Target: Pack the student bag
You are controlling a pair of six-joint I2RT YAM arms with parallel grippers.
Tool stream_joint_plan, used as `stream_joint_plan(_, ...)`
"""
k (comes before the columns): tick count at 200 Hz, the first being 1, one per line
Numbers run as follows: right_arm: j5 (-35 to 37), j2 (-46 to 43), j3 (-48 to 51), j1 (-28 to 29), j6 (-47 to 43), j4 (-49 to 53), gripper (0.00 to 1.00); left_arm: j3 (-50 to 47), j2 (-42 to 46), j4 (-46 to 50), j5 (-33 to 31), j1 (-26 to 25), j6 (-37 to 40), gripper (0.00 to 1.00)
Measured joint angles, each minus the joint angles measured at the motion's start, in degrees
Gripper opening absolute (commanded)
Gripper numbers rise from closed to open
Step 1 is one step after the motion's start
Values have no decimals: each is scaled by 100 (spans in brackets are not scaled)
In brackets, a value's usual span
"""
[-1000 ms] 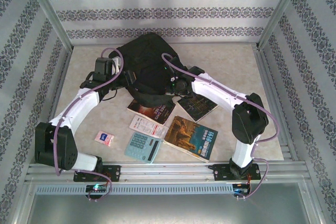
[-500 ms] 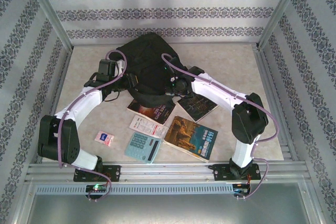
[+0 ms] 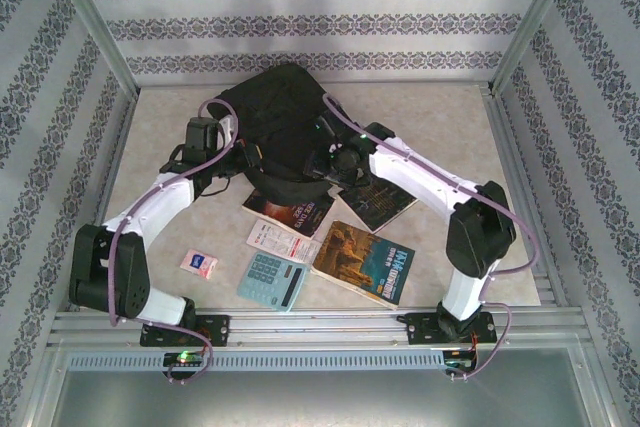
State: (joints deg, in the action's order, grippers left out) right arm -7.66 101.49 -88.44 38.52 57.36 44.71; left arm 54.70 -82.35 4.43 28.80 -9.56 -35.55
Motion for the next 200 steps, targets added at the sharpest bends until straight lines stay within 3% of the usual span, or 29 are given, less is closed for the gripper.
stream_joint_plan(33,-533,-157,131,225,1453,-190,62,-59,151,-286,94,-85,-251,0)
stream_joint_plan(69,-874,308,-111,549,2376,-345,65,-140,210,-396,105,-101,-376,0)
stream_joint_plan(141,-704,647,-304,546,2973,-1019,53,-273,269,-509,120,-101,-444,0)
stream_joint_plan(200,-520,649,-304,450,3230,-1246,57,-275,269,-533,118,-101,-466,0)
